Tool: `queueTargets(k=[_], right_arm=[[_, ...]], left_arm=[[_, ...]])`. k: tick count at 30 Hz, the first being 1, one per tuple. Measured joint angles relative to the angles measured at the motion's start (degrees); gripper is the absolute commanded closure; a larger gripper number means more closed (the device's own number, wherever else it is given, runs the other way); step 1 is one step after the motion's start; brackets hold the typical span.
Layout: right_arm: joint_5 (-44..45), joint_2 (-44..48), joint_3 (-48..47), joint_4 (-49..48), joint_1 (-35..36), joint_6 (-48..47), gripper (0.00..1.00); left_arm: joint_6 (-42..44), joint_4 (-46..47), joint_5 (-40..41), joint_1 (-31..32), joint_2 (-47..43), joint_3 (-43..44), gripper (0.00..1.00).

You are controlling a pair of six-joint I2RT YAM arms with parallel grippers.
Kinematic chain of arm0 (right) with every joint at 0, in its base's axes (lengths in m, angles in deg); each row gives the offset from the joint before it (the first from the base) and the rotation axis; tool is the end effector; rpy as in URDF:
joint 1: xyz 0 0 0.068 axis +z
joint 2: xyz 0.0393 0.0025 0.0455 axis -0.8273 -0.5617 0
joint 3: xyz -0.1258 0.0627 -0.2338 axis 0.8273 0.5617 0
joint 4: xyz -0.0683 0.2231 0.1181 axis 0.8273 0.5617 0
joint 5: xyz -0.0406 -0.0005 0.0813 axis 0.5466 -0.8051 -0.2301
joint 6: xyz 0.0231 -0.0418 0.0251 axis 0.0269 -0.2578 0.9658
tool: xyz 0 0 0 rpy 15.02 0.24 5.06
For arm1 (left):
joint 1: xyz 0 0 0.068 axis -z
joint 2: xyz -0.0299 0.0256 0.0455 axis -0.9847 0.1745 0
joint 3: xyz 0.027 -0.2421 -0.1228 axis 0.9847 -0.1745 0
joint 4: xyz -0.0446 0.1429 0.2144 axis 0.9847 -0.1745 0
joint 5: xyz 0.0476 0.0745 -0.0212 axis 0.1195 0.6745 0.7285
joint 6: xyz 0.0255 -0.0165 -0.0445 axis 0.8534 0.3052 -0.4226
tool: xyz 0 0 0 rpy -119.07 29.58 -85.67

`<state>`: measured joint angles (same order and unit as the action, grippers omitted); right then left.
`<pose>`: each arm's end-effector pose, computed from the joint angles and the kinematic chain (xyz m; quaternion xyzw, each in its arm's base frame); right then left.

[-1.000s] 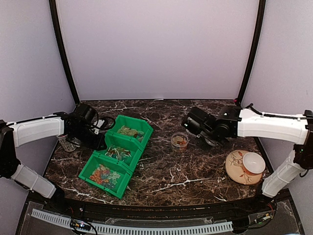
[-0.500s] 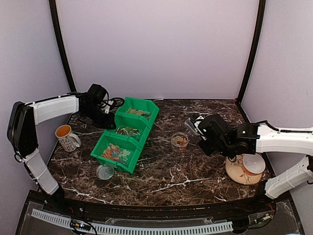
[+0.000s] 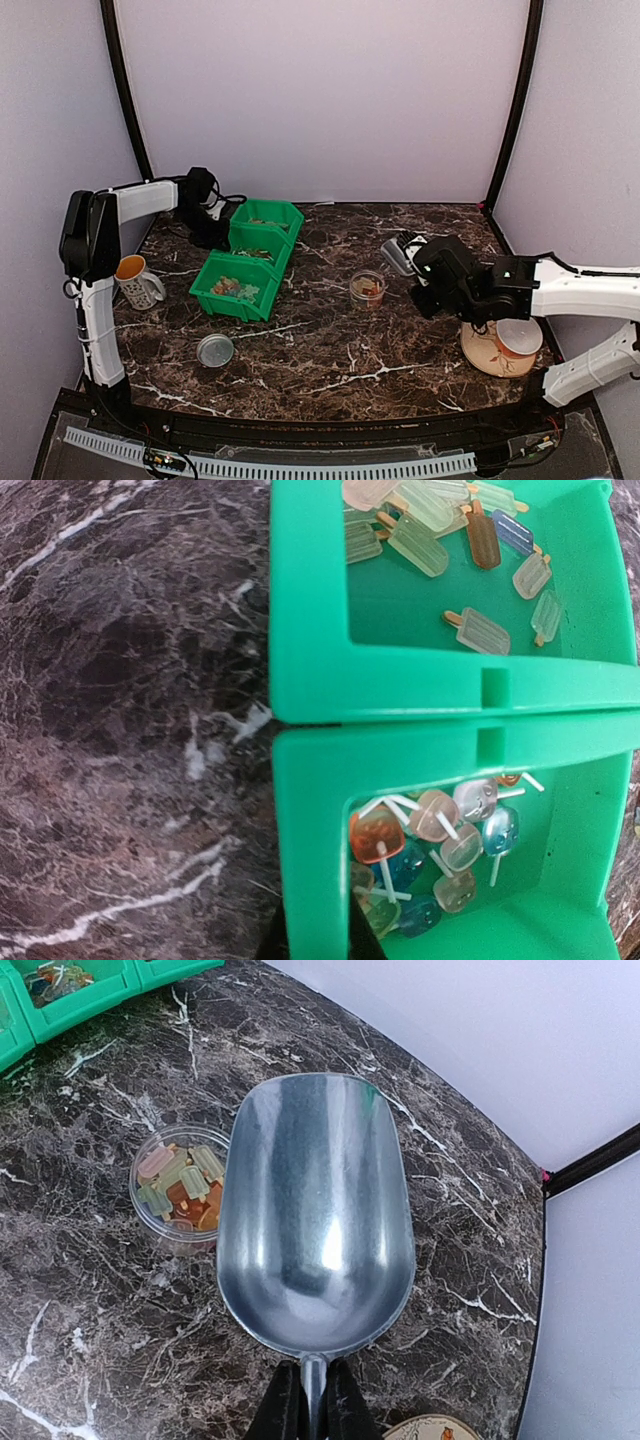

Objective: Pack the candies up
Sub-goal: Put down the storage box at the corner of the board.

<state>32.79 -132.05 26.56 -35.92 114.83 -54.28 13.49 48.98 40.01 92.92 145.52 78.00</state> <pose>0.1481 0.2021 0.2595 -0.2646 0.8403 -0.0714 0.4677 0.4305 -0.1066 0.2103 0.0754 0.9620 -0.1411 0.2214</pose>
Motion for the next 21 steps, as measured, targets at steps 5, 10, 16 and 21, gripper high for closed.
queueTargets(k=[5, 10, 16, 21], right_arm=[[0.1, 1.0, 0.5, 0.0, 0.0, 1.6, 1.00], [0.3, 1.0, 1.7, -0.7, 0.0, 2.4, 1.00], [0.5, 1.0, 2.6, -2.3, -0.2, 2.6, 1.00], [0.5, 0.5, 3.0, -5.6, -2.0, 2.8, 1.00]], left_arm=[[0.7, -2.2, 0.4, -2.0, 6.5, 7.8, 1.00], [1.3, -3.7, 0.7, -2.5, 10.1, 12.5, 1.00], [1.7, -4.7, 0.3, -3.3, 11.8, 15.1, 0.91], [1.9, -4.8, 0.3, -4.3, 11.8, 15.3, 0.62]])
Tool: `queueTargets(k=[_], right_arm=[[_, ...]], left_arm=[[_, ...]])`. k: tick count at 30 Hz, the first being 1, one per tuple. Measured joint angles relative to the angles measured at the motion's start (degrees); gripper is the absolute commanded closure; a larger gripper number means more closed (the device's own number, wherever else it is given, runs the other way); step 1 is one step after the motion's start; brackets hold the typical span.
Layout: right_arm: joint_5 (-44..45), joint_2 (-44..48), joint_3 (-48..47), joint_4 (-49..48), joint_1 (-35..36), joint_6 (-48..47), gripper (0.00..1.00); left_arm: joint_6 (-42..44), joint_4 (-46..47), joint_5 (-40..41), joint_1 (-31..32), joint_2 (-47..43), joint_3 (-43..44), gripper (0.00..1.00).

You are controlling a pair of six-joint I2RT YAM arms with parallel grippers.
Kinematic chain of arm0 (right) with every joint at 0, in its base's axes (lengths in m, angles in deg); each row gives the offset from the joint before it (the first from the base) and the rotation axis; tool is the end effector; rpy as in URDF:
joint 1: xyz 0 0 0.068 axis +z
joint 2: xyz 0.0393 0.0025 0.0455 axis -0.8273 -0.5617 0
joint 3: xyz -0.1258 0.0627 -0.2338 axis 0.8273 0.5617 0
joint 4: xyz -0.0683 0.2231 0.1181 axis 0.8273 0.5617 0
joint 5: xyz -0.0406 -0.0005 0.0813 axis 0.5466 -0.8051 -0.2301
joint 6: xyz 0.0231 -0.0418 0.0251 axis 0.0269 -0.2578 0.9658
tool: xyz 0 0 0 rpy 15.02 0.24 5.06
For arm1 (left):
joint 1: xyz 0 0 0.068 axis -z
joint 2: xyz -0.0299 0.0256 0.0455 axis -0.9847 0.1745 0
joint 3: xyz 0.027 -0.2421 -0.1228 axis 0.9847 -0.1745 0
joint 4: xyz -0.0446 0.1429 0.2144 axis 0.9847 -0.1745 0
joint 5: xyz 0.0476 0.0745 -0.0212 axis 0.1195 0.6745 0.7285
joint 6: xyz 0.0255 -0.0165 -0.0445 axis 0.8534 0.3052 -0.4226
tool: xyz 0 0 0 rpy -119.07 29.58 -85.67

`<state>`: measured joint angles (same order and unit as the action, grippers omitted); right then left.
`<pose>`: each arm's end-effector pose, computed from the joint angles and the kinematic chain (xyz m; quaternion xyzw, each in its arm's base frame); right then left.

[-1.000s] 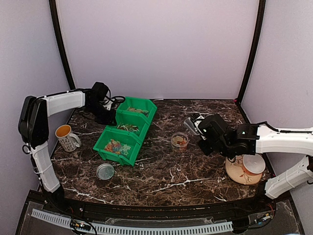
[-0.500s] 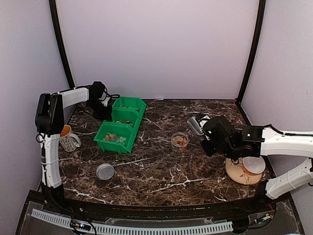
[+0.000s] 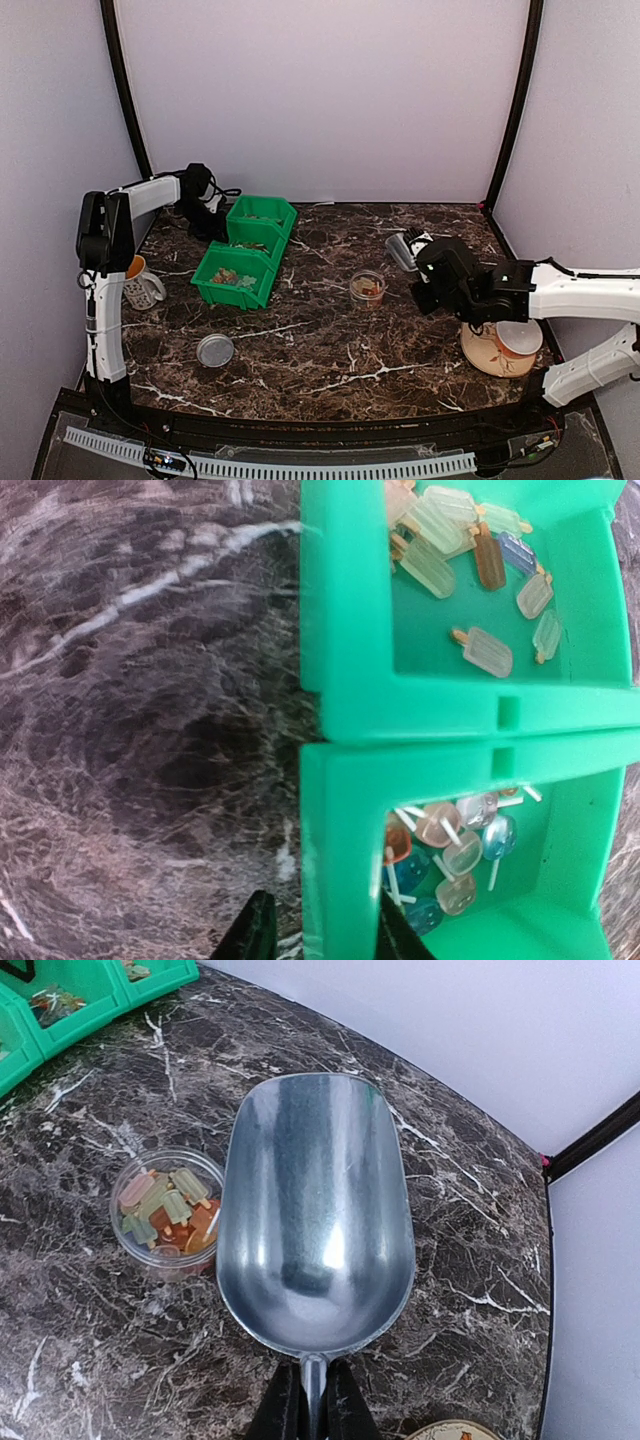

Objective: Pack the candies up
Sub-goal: Put down the storage box at the corner of the board.

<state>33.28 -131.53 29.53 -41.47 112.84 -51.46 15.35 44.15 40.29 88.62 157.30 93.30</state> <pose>0.1552 0.1967 0.2521 -0.2154 0.8445 -0.0554 0.4873 0.4817 -0.0807 0.1945 0.0533 0.9664 -0.1256 0.2180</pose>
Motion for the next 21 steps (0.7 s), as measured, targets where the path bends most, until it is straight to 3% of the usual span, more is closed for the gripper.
queueTargets(k=[5, 8, 11, 12, 18, 20, 21], right_arm=[[-1.0, -1.6, 0.9, -4.3, -4.5, 0.0, 1.00], [-1.9, -3.4, 0.9, -6.7, -7.1, 0.0, 1.00], [-3.7, -5.9, 1.0, -9.4, -10.1, 0.0, 1.00], [-4.7, -6.7, 1.2, -10.5, -11.4, 0.0, 1.00], [-11.7, -11.0, 3.3, -17.5, -19.9, -0.1, 1.00], [-13.8, -13.5, 3.1, -19.5, -22.6, -0.1, 1.00], [-14.8, -15.0, 2.9, -20.2, -23.8, -0.1, 1.00]], left_arm=[[-0.7, 0.1, 0.5, -0.7, 0.0, 1.5, 0.50], [-1.2, -0.4, 1.0, -0.8, 0.0, 2.1, 0.36], [-1.7, -1.0, 1.6, -0.7, -0.3, 2.2, 0.32], [-1.8, -0.9, 2.2, -0.4, -0.6, 1.8, 0.23], [-3.0, -0.5, 5.5, 2.4, -9.0, -6.4, 0.17], [-3.3, 0.2, 6.3, 3.7, -13.1, -9.6, 0.05], [-3.6, 1.1, 7.0, 4.7, -16.0, -12.0, 0.04]])
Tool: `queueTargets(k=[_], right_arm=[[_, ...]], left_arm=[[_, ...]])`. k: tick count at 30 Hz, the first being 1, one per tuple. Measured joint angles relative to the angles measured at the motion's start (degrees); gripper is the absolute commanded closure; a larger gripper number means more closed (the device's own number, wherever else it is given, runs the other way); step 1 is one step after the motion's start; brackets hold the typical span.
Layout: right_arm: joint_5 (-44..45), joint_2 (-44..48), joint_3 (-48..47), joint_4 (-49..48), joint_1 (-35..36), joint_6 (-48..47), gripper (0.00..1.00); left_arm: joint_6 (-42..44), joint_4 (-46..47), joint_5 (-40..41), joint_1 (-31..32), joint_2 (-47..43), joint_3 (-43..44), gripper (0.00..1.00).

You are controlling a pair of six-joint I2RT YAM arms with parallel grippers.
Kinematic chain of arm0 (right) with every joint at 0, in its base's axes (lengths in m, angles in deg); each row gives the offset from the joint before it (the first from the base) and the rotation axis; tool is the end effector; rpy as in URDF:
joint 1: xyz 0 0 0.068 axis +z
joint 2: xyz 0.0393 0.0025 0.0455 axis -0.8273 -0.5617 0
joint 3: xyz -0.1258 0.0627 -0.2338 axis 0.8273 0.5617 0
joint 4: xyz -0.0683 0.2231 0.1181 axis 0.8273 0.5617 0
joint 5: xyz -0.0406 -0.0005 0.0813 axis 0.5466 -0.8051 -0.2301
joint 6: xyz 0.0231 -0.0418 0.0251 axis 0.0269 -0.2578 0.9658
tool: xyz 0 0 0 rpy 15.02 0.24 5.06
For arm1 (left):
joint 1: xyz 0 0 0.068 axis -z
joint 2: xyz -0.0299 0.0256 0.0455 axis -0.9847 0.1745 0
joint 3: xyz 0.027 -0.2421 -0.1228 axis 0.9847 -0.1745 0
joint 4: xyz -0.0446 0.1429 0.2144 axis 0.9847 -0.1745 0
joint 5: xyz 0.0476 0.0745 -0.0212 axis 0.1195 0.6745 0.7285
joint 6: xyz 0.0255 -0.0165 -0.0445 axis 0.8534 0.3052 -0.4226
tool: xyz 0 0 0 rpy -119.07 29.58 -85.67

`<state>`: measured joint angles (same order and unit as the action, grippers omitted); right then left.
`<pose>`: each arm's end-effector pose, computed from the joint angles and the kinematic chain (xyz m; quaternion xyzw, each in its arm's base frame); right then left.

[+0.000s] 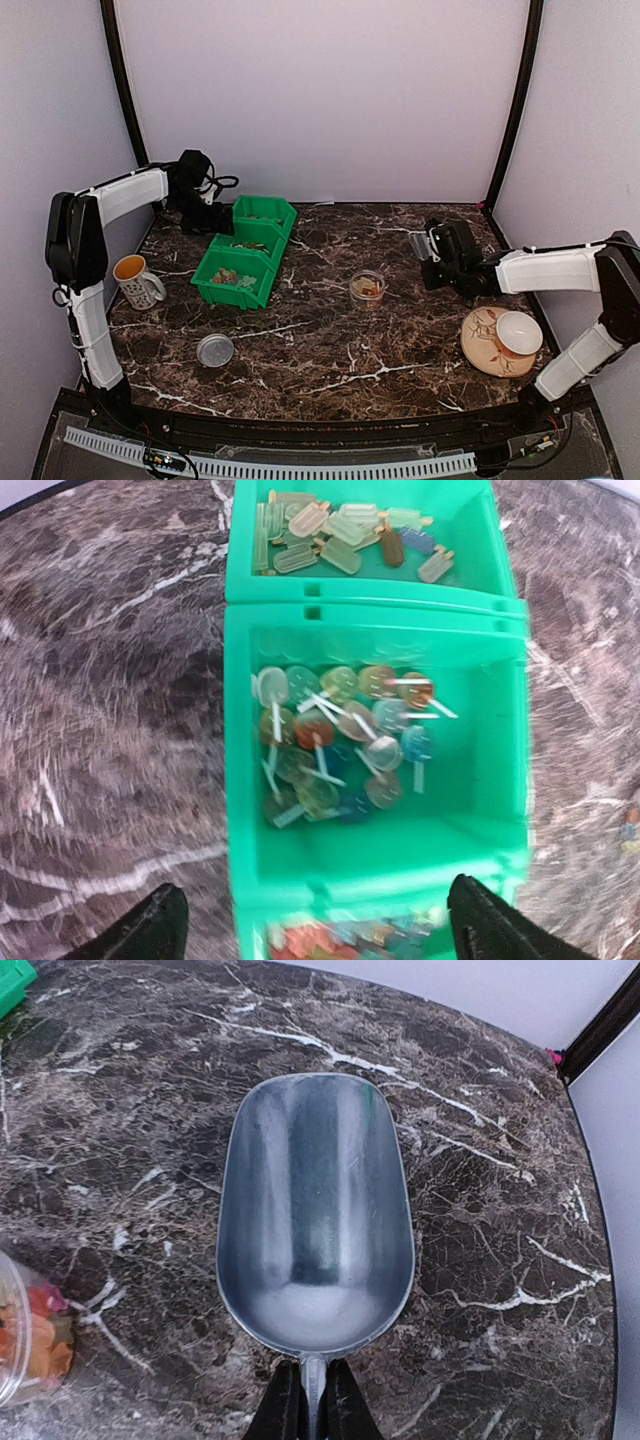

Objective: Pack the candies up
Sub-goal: Put down the storage box at the corner of the board, then place the spatula at the center of the board.

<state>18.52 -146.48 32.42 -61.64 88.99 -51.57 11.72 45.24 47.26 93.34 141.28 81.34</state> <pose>0.2586 0.1506 0.1933 -0.0864 0.8865 -0.0364 0.4531 0.4232 -0.1037 0.2551 0.0499 0.9591 -0.0913 0.2633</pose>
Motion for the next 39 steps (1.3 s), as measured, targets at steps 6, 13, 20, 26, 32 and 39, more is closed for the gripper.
queueTargets(k=[6, 13, 20, 26, 32, 39], right_arm=[[-7.6, -9.0, -3.6, -1.7, -6.1, -0.3, 1.00], [-12.4, -13.5, -6.5, -3.9, -9.9, -0.1, 1.00], [-14.9, -14.8, -7.6, -4.2, -12.3, 0.1, 1.00], [-16.0, -15.3, -8.7, -3.7, -13.0, 0.4, 0.98], [-17.0, -16.2, -9.4, -2.6, -13.0, 0.5, 0.97], [-18.1, -17.5, -10.4, -1.0, -13.2, 0.7, 0.95]], left_arm=[[-0.5, 2.9, 2.3, 5.5, -12.5, -10.5, 0.04], [-0.1, 4.3, 4.2, 5.9, -16.6, -21.0, 0.04], [0.9, 4.4, 7.2, 5.7, -13.8, -23.2, 0.03], [1.1, 4.4, 11.0, 5.6, -10.7, -23.6, 0.02], [1.5, 4.1, 15.8, 4.7, -10.1, -23.6, 0.02], [2.0, 3.5, 19.5, 1.1, -9.9, -23.5, 0.02]])
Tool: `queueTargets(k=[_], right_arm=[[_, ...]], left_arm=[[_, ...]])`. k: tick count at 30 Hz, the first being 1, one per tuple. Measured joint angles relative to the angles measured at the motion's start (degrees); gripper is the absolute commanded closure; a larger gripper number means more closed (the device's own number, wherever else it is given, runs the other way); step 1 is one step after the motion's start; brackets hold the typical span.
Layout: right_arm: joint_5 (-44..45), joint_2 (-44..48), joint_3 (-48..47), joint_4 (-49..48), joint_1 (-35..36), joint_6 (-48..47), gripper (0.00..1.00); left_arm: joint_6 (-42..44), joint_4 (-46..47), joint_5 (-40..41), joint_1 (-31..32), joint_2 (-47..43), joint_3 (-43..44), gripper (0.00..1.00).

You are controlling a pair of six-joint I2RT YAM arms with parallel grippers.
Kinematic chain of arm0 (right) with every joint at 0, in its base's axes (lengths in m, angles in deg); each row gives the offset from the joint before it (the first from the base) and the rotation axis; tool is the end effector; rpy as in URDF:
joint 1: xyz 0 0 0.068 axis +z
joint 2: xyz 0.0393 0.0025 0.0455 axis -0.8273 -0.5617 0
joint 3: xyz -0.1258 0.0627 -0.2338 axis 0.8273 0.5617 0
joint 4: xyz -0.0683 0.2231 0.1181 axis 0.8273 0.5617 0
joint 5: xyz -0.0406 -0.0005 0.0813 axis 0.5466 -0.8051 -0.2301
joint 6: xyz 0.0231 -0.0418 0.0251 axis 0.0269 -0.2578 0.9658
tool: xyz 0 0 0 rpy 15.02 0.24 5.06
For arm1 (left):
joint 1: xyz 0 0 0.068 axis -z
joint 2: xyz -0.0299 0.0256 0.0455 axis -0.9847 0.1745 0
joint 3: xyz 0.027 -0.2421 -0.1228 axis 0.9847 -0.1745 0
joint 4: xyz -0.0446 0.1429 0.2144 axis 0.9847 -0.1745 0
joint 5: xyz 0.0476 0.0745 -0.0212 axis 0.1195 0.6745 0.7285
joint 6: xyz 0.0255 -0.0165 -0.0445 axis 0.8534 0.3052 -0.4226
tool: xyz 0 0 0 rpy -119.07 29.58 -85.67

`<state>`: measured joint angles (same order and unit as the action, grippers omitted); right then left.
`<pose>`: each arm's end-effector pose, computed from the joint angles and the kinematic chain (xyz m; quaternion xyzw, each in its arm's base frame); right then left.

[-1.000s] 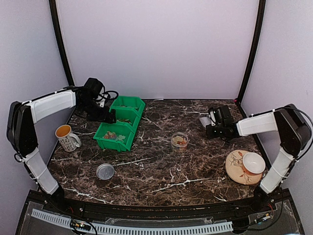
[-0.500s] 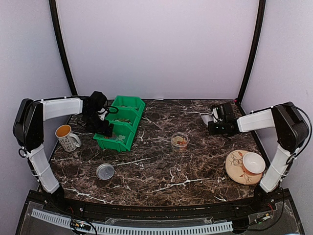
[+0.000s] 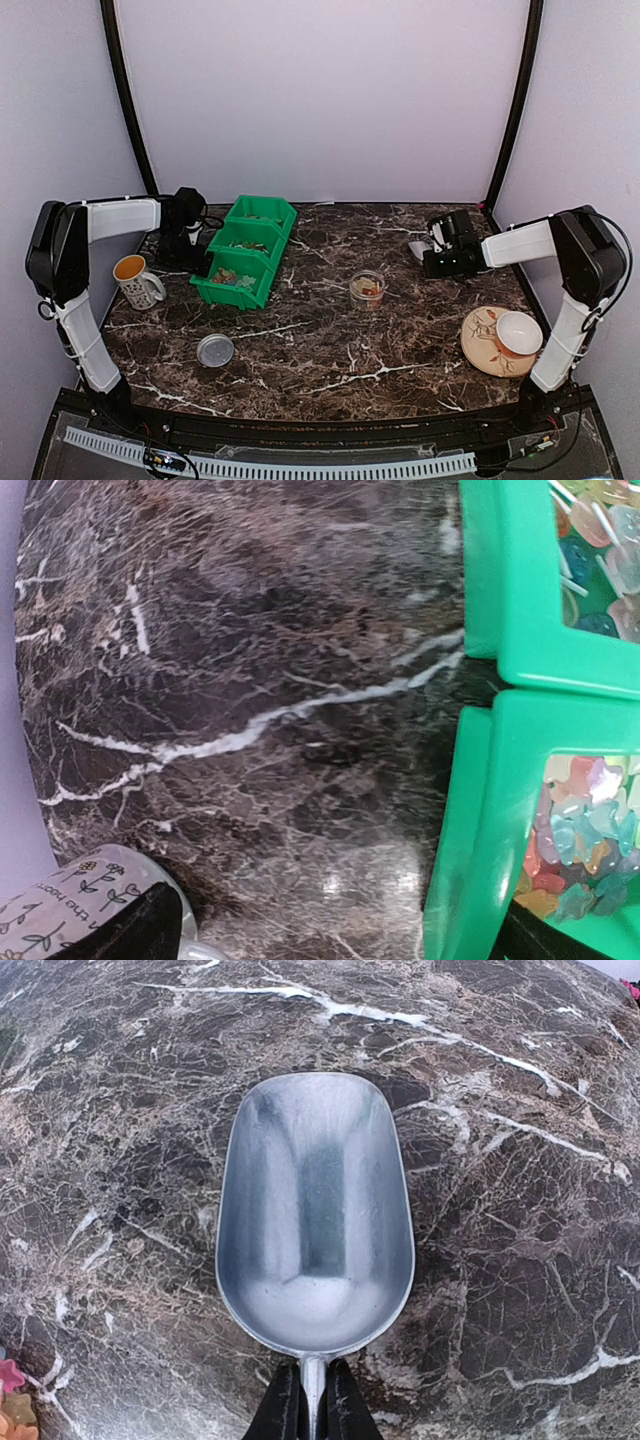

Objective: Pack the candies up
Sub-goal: Place the spatula at the center of the board.

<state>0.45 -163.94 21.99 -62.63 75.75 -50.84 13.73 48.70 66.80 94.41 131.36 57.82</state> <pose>0.3379 0.1175 0.1521 -0.0494 0.9262 0.0393 0.3718 0.3567 -0.0825 0.2028 0.0407 0.9729 0.0903 0.2087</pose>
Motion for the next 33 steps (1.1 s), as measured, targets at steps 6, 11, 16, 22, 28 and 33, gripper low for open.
queueTargets(k=[6, 11, 16, 22, 28, 33], right_arm=[[-0.7, -0.6, -0.9, 0.4, -0.2, 0.3, 0.93], [-1.4, -1.1, -1.6, 1.1, -0.2, 0.4, 0.88], [-1.8, -1.5, -1.9, 2.4, -0.2, 0.8, 0.84], [-2.4, -1.6, -1.9, 4.5, -0.2, 0.9, 0.81], [-2.6, -1.6, -2.0, 5.7, -0.2, 1.3, 0.76], [-2.8, -1.5, -2.3, 6.5, -0.2, 1.5, 0.73]], left_arm=[[0.1, -0.9, 1.0, -3.1, 1.1, 1.6, 0.02], [0.1, -1.7, 3.2, -5.5, 4.1, 5.9, 0.02], [0.1, -2.6, 5.8, -6.1, 8.9, 12.9, 0.02], [0.7, -3.7, 8.8, -6.4, 14.9, 19.6, 0.02], [1.8, -4.8, 10.7, -7.1, 19.2, 24.9, 0.02], [2.7, -5.4, 12.7, -7.9, 21.5, 29.7, 0.02]])
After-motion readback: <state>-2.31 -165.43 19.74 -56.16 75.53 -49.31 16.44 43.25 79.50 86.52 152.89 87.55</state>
